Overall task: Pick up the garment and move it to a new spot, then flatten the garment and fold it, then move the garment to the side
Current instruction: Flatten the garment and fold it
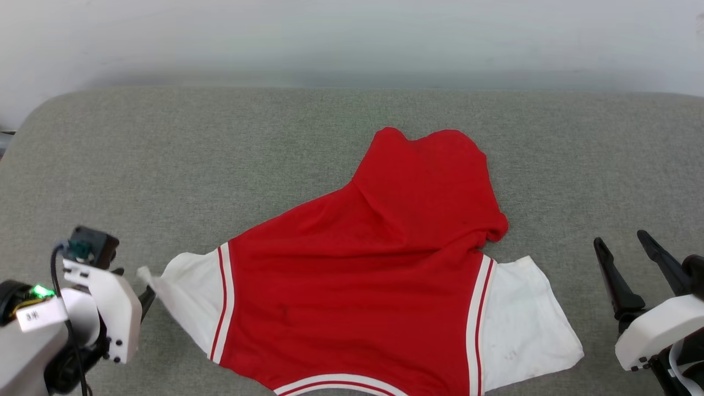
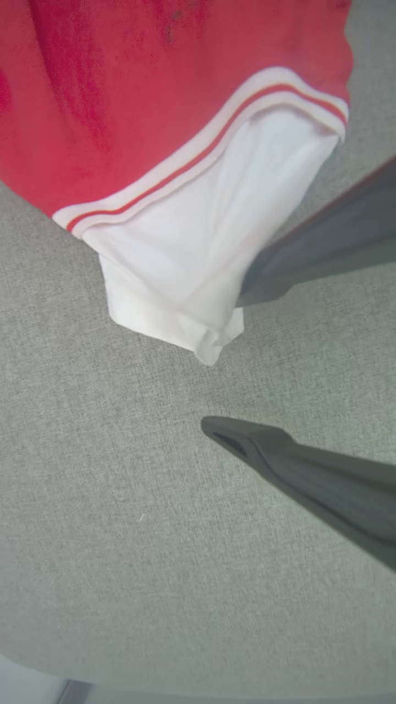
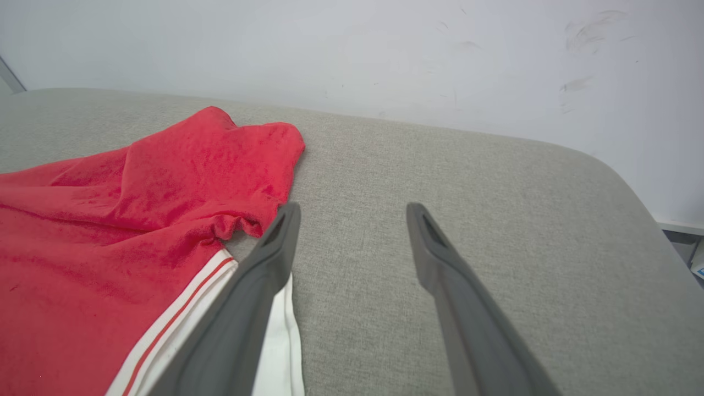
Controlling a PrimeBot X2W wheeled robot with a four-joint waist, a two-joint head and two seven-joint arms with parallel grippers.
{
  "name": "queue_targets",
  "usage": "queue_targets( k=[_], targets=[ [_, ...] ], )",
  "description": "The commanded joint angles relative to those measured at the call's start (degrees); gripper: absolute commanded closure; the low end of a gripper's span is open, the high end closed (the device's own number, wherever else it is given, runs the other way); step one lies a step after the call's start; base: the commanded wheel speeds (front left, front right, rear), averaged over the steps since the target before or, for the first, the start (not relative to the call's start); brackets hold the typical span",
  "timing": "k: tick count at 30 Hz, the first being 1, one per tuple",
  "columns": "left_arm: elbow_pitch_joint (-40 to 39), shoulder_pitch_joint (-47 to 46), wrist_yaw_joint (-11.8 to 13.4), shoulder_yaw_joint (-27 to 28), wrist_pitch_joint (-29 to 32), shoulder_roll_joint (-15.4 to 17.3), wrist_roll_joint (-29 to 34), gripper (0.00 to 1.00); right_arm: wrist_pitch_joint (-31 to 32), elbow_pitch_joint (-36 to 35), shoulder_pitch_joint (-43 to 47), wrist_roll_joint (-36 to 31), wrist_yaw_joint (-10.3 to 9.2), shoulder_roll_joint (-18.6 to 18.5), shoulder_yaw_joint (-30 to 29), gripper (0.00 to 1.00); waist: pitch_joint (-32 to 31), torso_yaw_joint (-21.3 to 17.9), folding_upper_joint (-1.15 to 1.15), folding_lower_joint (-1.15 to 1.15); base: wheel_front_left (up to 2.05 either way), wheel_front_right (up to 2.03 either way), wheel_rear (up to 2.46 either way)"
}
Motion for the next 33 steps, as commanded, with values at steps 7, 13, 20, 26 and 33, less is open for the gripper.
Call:
queue_targets(
  k=[7, 13, 20, 26, 33],
  targets=[
    [-11.64, -4.18, 1.16, 2.07, 9.8, 4.99, -4.3, 0.0, -0.77, 0.33, 0.65, 0.12, -0.07, 0.61, 0.25, 0.0, -0.4, 0.44, 0.0, 0.0, 0.0, 0.0, 0.0],
    [-17.58, -6.44, 3.14, 1.96, 15.06, 6.88, -4.29, 0.0, -1.34, 1.2, -0.08, 0.46, -0.07, 0.29, 0.73, 0.0, -0.45, -0.09, 0.0, 0.0, 0.0, 0.0, 0.0],
    [-19.3, -4.39, 4.02, 0.79, 19.62, 6.18, -7.63, 0.0, -1.96, 2.12, -0.74, 0.84, -0.07, 0.15, 1.16, 0.0, -0.04, -1.11, 0.0, 0.0, 0.0, 0.0, 0.0],
    [-16.79, -3.25, 3.31, -1.07, 21.94, 4.63, -8.31, 0.0, -2.37, 2.39, -1.82, 0.9, -0.07, -0.05, 1.44, 0.0, 1.27, -1.79, 0.0, 0.0, 0.0, 0.0, 0.0],
    [-8.08, -2.27, 2.27, -3.1, 22.41, 1.84, -7.47, 0.0, -2.55, 2.8, -3.09, 0.75, -0.07, -0.19, 2.23, 0.0, 3.12, -3.13, 0.0, 0.0, 0.0, 0.0, 0.0]
  ],
)
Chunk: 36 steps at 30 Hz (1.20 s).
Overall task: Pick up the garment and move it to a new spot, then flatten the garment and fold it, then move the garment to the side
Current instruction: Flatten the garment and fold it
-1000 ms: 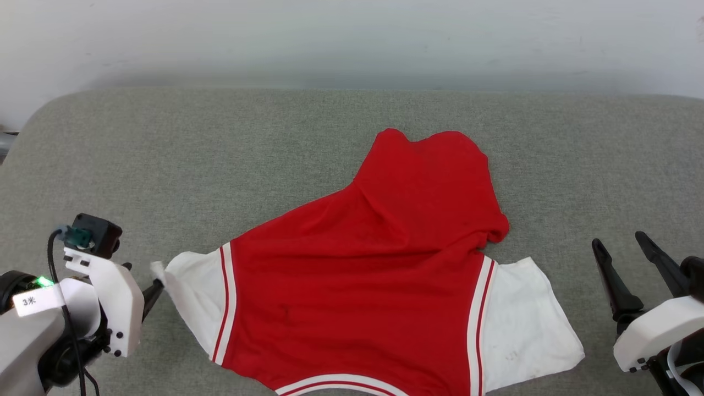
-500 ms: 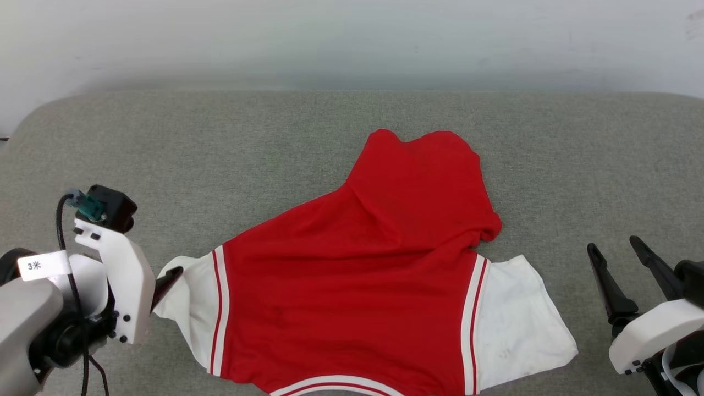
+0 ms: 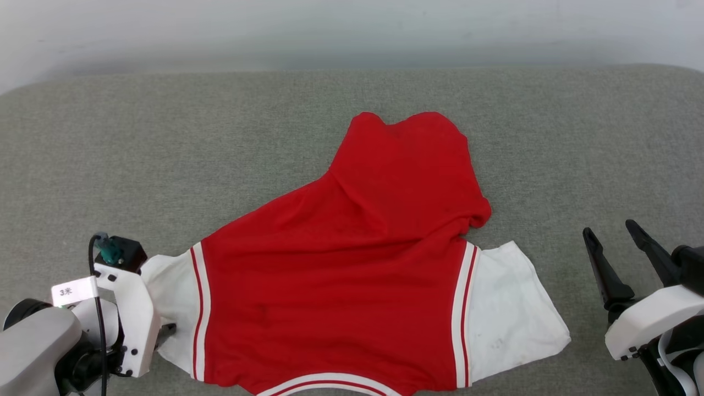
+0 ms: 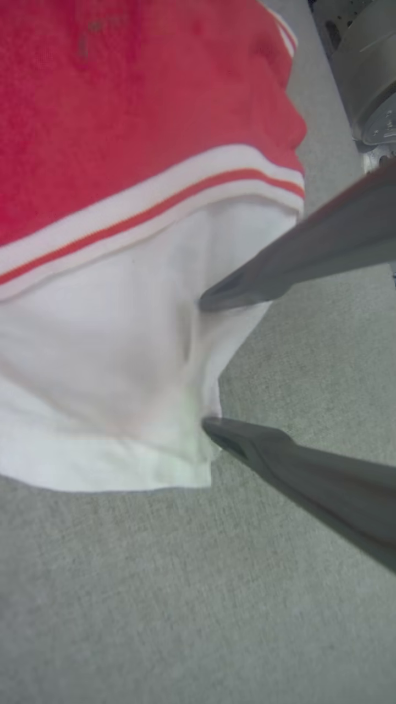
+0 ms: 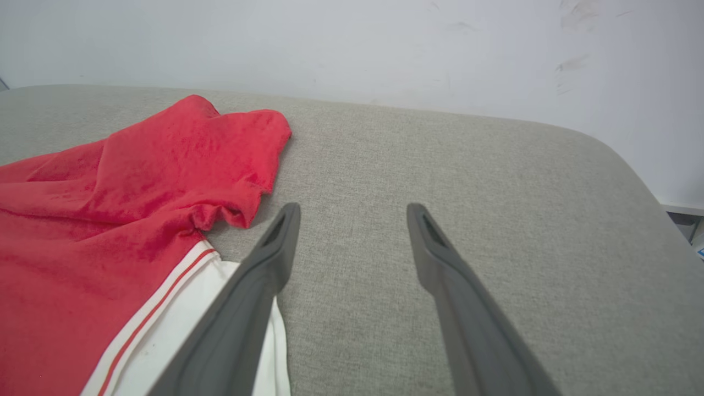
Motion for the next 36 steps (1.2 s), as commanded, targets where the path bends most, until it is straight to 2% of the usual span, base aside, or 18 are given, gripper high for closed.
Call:
queue_targets(
  k=[1, 8, 9, 11, 15, 19, 24, 30, 36],
  targets=[
    [1.6, 1.14, -0.32, -0.17, -0.34, -0.81, -0.23, 0.0, -0.24, 0.12, -0.63, -0.12, -0.07, -0.3, 0.16, 0.0, 0.54, -0.49, 0.0, -0.01, 0.0, 0.0, 0.0],
    [9.98, 3.6, -2.53, -2.22, 0.29, -4.18, -1.29, 0.0, -0.07, 0.19, -0.73, -0.41, -0.07, -0.45, -0.11, 0.0, 1.23, -1.23, 0.0, -0.01, 0.0, 0.0, 0.0],
    [10.65, 3.66, -2.99, -2.47, 0.04, -4.53, -1.06, 1.0, -0.02, 0.24, -0.69, -0.42, -0.07, -0.48, -0.16, 0.0, 1.17, -1.22, 0.0, -0.01, 0.0, 0.0, 0.0],
    [11.52, 3.85, -4.22, -2.48, -0.52, -5.3, -1.3, 1.0, 0.29, 0.15, -0.51, -0.47, -0.07, -0.53, -0.35, 0.0, 0.87, -1.03, 0.0, -0.01, 0.0, 0.0, 0.0],
    [11.91, 3.14, -5.08, -1.44, -3.95, -5.86, -0.32, 1.0, 1.44, -1.14, -0.71, -0.74, -0.07, -1.78, 0.21, 0.0, -0.23, -0.38, 0.0, -0.01, 0.0, 0.0, 0.0],
    [10.44, 2.28, -4.92, 0.89, -9.18, -4.78, 0.26, 1.0, 5.3, -3.89, -1.28, -0.57, -0.07, -5.34, 2.18, 0.0, -1.52, 0.29, 0.0, -0.01, 0.0, 0.0, 0.0],
    [5.67, 2.9, -3.27, 3.01, -14.25, -1.99, 0.74, 1.0, 13.29, -9.05, -2.08, 1.61, -0.07, -11.23, 5.82, 0.0, -2.51, 0.95, 0.0, -0.01, 0.0, 0.0, 0.0],
    [-1.87, 4.66, 0.02, 4.16, -17.36, 1.16, 1.32, 1.0, 26.54, -12.7, -2.57, 7.85, -0.07, -18.38, 12.99, 0.0, -2.77, 1.63, 0.0, -0.01, 0.0, 0.0, 0.0],
    [-7.3, 5.23, 2.69, 4.24, -18.01, 2.42, 2.23, 1.0, 36.58, -10.72, -3.61, 12.93, -0.07, -21.37, 18.17, 0.0, -1.97, 2.41, 0.0, -0.01, 0.0, 0.0, 0.0]
  ],
)
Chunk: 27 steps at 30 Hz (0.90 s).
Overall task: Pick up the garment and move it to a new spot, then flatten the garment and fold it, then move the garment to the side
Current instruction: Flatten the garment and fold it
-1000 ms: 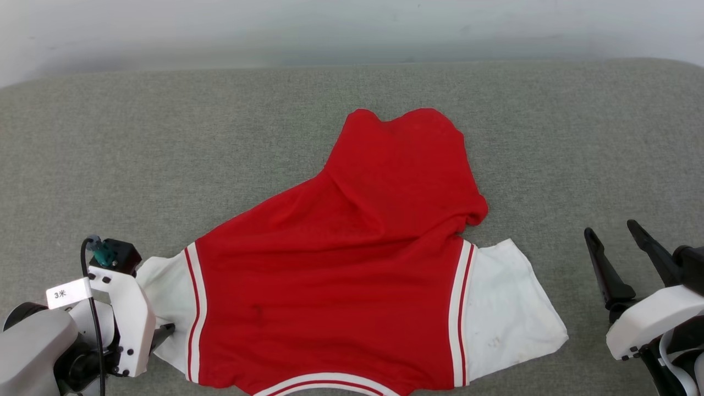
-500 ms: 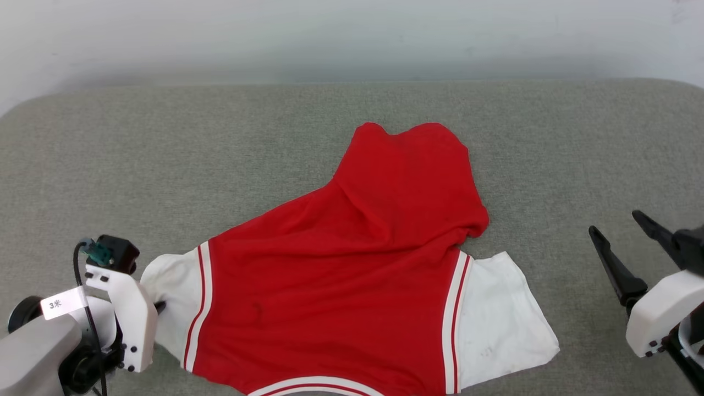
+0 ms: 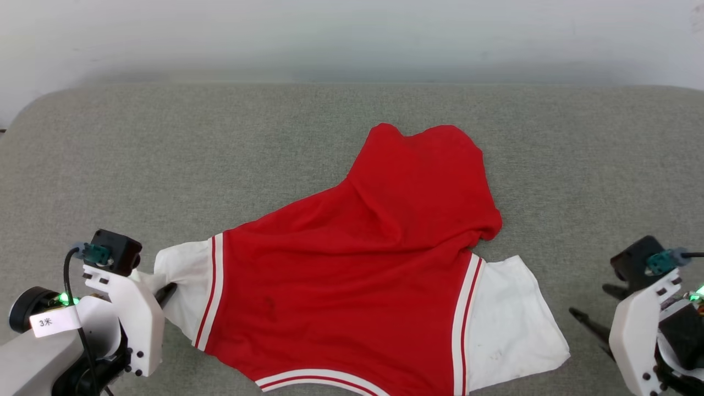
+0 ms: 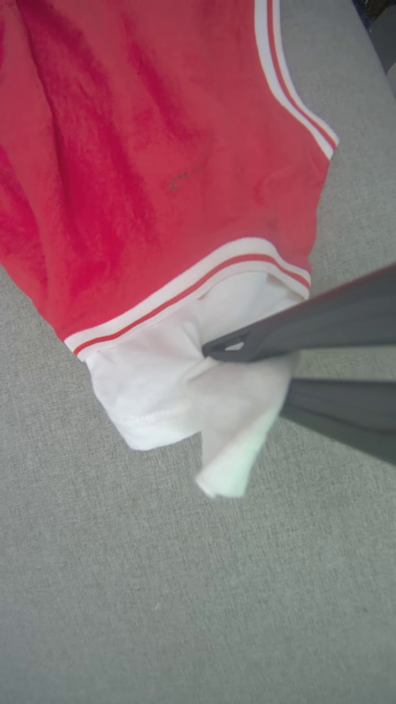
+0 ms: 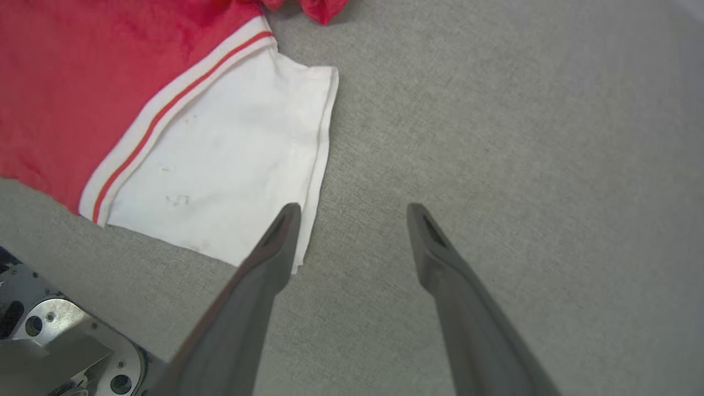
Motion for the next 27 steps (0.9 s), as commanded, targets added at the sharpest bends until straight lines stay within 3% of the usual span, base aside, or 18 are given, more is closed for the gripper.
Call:
queue_targets(
  k=[1, 7, 24, 26, 27],
  targets=[
    [-0.94, 0.48, 0.64, 0.11, -0.25, 0.31, 0.59, 1.0, 1.66, 1.23, -0.85, 1.27, -0.06, -0.33, 1.23, 0.0, 0.42, 0.36, 0.0, 0.0, 0.0, 0.0, 0.0],
    [-2.87, -0.57, 1.44, 0.06, -0.26, 0.05, 1.44, 1.0, 3.62, 6.48, -2.18, 3.55, -0.07, -0.57, 5.57, 0.0, 1.64, 1.18, 0.0, 0.0, 0.0, 0.0, 0.0],
    [-1.81, -1.7, 1.0, 0.29, -1.41, -1.24, 2.24, 1.0, -4.43, 24.42, -4.64, 5.8, 0.31, 6.58, 24.32, 0.02, 4.63, 2.1, 0.0, 0.0, 0.0, 0.0, 0.0],
    [-1.5, -1.25, 0.84, 0.26, -1.59, -1.25, 2.04, 1.0, -6.81, 24.9, -5.85, 5.8, 0.31, 6.44, 24.86, 1.0, 4.25, 1.9, 0.0, 0.0, 0.0, 0.0, 0.0],
    [-1.31, -0.94, 0.78, 0.24, -1.78, -1.24, 1.98, 1.0, -7.74, 25.1, -6.39, 6.01, 0.31, 6.29, 25.05, 1.0, 3.96, 1.79, 0.0, 0.0, 0.0, 0.0, 0.0]
  ],
)
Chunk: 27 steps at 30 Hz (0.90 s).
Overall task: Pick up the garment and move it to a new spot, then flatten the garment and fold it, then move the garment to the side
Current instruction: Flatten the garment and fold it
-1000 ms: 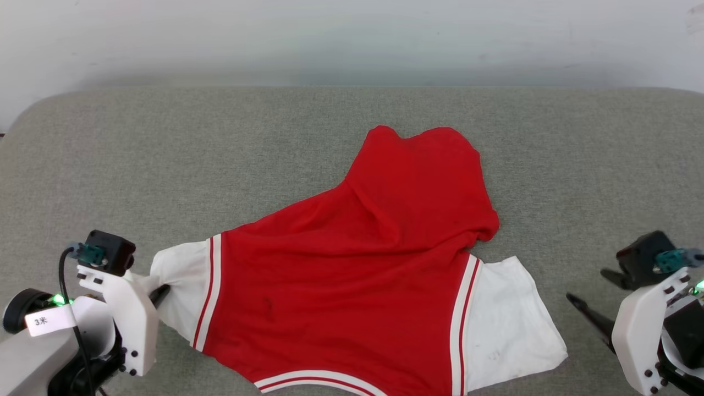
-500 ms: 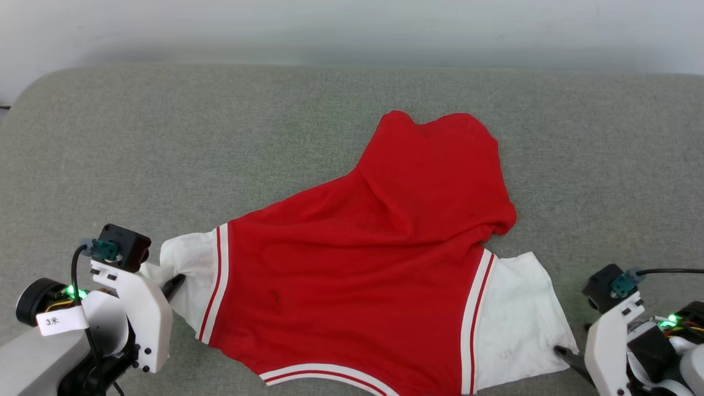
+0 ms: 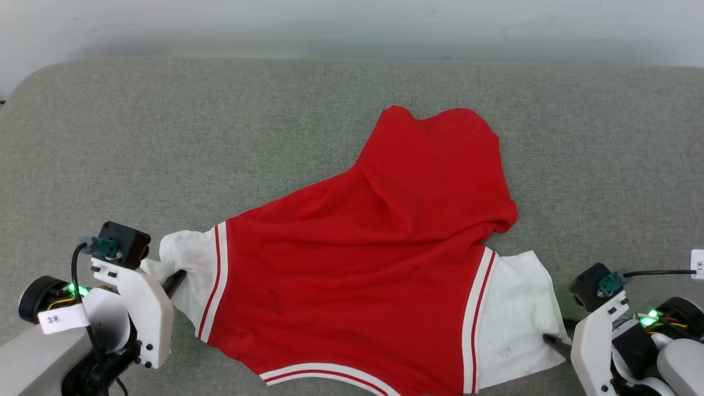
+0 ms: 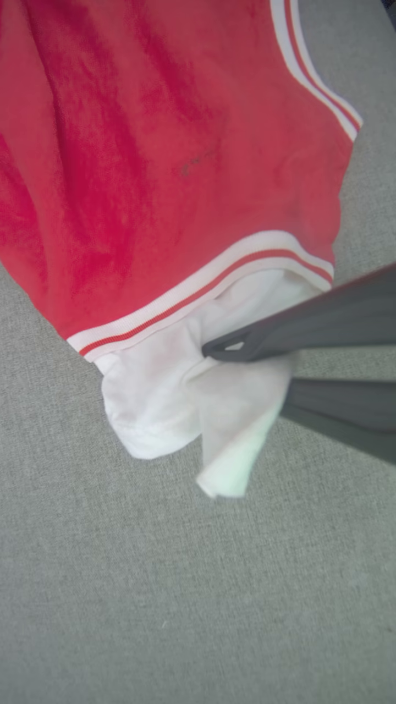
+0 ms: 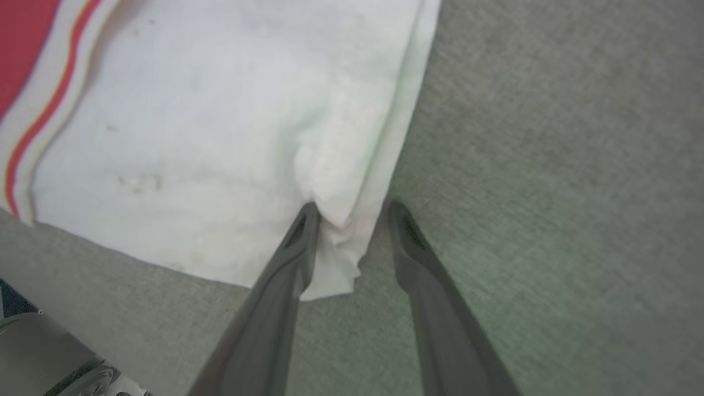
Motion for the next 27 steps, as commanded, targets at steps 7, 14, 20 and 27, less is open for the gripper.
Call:
queue_targets(
  k=[7, 14, 20, 27],
  targets=[
    [0.16, 1.87, -0.5, 0.69, -2.24, -0.19, -1.26, 1.0, -6.96, 1.23, 0.48, 0.76, 0.47, 2.33, 1.06, 1.0, -2.68, -0.75, 0.0, 0.01, 0.0, 0.0, 0.0],
    [-3.58, 3.28, -0.3, 2.8, -6.4, 1.42, -2.5, 1.0, -12.45, -3.78, 1.75, -0.24, 0.4, 0.65, -6.64, 1.0, -5.64, -1.35, 0.0, 0.01, 0.0, 0.0, 0.0],
    [-9.44, 1.78, 0.07, 5.81, -9.67, 3.29, -2.91, 1.0, -13.83, -9.5, 2.03, -1.37, 0.4, 0.81, -15.76, 1.0, -7.99, -1.74, 0.0, 0.01, 0.0, 0.0, 0.0],
    [-16.08, -3.5, -0.5, 9.7, -11.4, 2.91, -2.59, 1.0, -12.7, -18.41, -0.63, -3.16, 0.4, 3.02, -25.71, 1.0, -9.65, -1.84, 0.0, 0.01, 0.0, 0.0, 0.0]
  ],
)
